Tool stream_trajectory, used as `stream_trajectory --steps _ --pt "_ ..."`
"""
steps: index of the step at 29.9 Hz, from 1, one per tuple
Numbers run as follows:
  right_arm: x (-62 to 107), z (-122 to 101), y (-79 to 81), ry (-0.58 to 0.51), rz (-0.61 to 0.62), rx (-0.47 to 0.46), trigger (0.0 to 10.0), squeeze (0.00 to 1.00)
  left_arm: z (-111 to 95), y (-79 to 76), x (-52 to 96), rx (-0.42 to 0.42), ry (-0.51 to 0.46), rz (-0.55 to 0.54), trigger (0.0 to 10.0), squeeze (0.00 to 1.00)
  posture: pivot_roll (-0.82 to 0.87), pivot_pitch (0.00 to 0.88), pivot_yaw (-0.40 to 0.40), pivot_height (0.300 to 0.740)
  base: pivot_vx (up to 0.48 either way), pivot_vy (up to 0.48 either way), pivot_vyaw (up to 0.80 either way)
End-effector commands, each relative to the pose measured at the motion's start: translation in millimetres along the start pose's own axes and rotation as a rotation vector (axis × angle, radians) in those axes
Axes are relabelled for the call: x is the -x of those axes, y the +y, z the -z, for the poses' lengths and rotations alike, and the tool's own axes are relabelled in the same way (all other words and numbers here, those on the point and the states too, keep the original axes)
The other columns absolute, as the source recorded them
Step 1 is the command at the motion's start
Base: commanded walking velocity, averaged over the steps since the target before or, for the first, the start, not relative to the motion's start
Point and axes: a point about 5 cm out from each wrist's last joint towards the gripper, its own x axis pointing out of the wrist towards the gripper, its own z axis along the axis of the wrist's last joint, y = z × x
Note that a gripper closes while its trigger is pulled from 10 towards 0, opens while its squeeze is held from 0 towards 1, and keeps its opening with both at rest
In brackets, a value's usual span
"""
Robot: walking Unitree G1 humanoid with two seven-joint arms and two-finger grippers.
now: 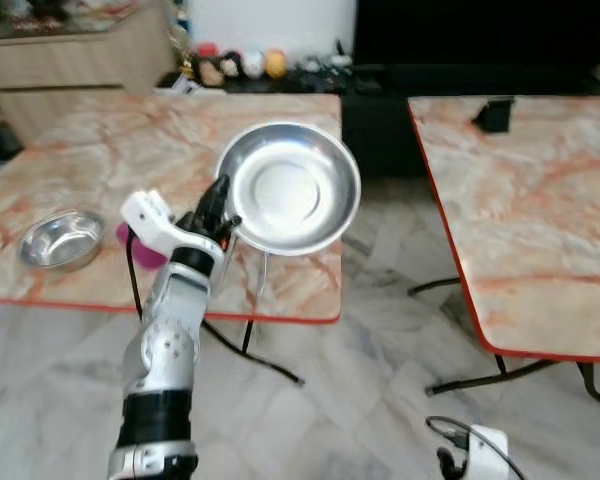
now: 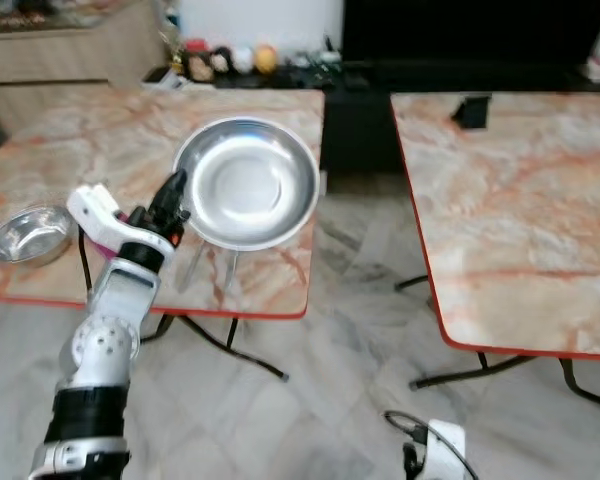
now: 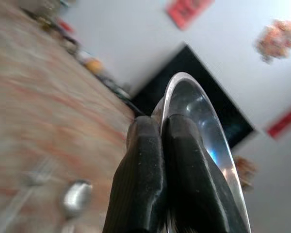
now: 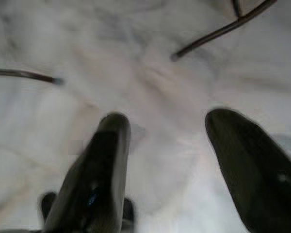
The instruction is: Setting the table
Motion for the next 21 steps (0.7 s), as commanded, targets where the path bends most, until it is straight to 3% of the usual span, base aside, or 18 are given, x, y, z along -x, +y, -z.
stream_trajectory --steps 1,8,14,19,21 --pt "1.8 4 -5.6 0.005 0.026 -0.024 10.0 0.0 -1 -7.1 -1.6 -0.005 -0.011 0.025 10.0 0.0 0.01 0.0 0.033 0.724 0.0 -0.36 0.0" --pt "2.8 7 -5.3 0.009 0.024 -0.022 10.0 0.0 4 -4.3 1.9 0.001 0.002 0.023 10.0 0.0 0.01 0.0 0.019 0.724 0.0 -0.359 0.0" --pt "2.0 5 -2.4 0.01 -0.005 0.027 10.0 0.0 2 -13.9 -6.6 0.017 -0.009 0.049 10.0 0.0 0.01 0.0 0.027 0.724 0.0 -0.36 0.0" --pt "0.7 -1 -2.8 -0.02 0.026 -0.034 10.0 0.0 1 -11.4 -5.3 -0.003 -0.003 0.048 10.0 0.0 0.0 0.0 0.038 0.724 0.0 -0.359 0.0" --pt "1.1 1 -0.6 -0.014 0.015 -0.015 10.0 0.0 0 -8.5 -4.3 -0.006 -0.006 0.036 10.0 0.0 0.0 0.0 0.036 0.724 0.0 -0.358 0.0"
